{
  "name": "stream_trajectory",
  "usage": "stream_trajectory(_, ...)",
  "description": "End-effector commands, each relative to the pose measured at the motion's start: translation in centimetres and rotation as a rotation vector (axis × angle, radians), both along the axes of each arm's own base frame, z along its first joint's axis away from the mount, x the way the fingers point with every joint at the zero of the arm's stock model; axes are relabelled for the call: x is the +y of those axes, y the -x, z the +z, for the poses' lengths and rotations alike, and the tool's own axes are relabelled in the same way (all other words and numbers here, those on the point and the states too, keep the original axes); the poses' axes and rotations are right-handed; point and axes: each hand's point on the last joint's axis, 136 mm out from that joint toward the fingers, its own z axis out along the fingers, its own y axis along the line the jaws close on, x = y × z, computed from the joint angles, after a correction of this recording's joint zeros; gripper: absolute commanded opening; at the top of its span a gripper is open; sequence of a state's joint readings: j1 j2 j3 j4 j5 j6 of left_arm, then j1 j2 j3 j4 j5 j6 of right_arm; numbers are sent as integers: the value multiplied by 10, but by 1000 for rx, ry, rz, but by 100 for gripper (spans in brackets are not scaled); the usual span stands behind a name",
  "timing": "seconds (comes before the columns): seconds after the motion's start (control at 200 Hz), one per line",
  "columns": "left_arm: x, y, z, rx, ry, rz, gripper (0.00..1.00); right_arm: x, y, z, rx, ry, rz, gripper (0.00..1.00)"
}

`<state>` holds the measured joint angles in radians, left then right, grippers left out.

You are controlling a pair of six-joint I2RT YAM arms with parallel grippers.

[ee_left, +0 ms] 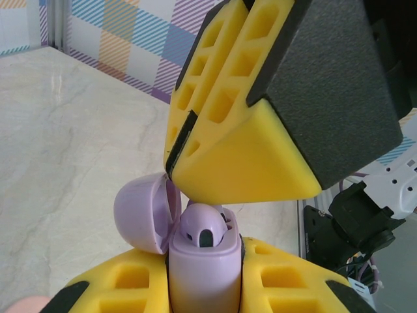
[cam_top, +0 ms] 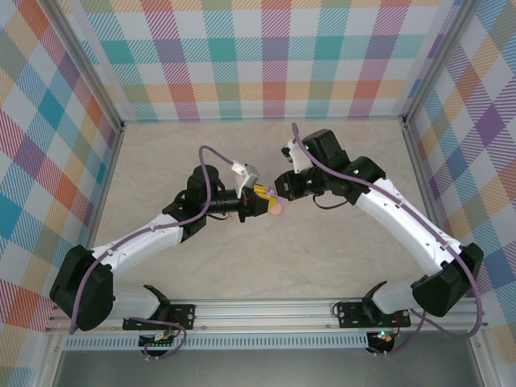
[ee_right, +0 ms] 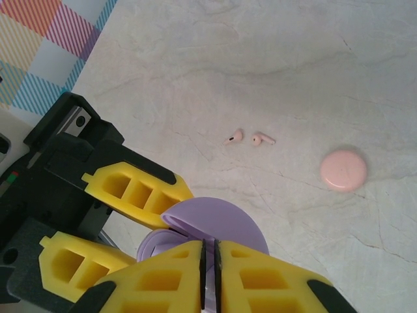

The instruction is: Insert wireless bluetooth earbuds into charging case

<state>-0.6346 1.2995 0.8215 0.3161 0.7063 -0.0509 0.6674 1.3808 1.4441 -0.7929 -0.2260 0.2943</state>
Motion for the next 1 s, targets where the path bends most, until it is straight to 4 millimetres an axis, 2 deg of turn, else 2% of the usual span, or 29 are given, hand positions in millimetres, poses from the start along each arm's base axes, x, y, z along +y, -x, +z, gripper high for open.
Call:
stream_trajectory(0.0, -3, 6, 12, -49, 18, -18, 11, -7, -4, 6, -27, 27, -29, 18)
stream_trajectory(0.165, -2, 5, 14, -48, 9, -7, 11, -31, -19, 13, -98, 60, -186, 18)
stream_trajectory(0.355, 2, 11, 29, -82, 32, -14, 11, -54, -31, -7, -13, 89, -294, 18)
stream_trajectory(0.53, 5, 24, 49, -118, 69, -51, 11, -40, -28, -13, 49, 2, -225, 17)
stream_trajectory(0.7, 6, 32, 65, -149, 111, -83, 11, -16, -18, -6, 86, -132, -92, 14)
stream_trajectory(0.815, 5, 34, 69, -154, 133, -96, 11, -5, -12, 2, 99, -215, -34, 13)
stream_trajectory(0.995, 4, 35, 67, -141, 142, -103, 11, 1, -7, 12, 119, -316, 23, 13)
